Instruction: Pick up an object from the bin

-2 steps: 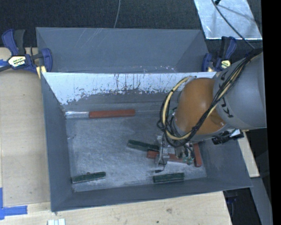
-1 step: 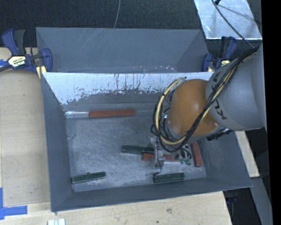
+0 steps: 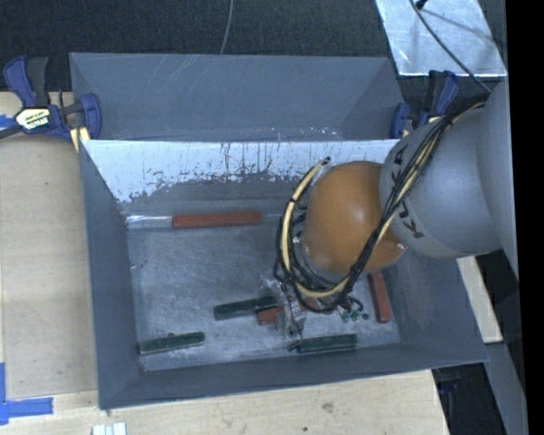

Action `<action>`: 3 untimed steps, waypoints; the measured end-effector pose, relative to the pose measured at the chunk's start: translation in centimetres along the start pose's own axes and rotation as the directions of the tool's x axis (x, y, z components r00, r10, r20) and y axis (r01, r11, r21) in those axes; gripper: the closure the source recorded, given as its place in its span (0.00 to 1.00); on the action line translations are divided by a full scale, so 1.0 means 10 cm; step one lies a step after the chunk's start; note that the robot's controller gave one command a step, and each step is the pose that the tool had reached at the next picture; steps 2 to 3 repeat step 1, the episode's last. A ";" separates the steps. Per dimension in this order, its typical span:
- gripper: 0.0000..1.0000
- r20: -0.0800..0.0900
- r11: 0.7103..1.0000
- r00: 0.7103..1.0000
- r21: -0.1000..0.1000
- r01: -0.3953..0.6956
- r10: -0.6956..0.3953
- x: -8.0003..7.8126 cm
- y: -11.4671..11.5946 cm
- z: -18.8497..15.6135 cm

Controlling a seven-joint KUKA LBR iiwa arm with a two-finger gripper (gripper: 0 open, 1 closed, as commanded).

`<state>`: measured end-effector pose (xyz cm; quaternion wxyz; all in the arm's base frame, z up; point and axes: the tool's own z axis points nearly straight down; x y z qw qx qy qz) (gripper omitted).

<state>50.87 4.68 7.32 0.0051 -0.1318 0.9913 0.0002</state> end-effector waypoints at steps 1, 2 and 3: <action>1.00 0.002 0.987 0.987 0.002 -0.164 0.164 -0.11 -0.42 -2.42; 1.00 0.002 0.987 0.987 0.002 -0.164 0.164 -0.11 -0.42 -2.42; 1.00 0.002 0.987 0.987 0.002 -0.164 0.164 -0.11 -0.42 -2.42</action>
Offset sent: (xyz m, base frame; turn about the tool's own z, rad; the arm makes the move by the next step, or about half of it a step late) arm 0.0000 0.0000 0.0000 0.0000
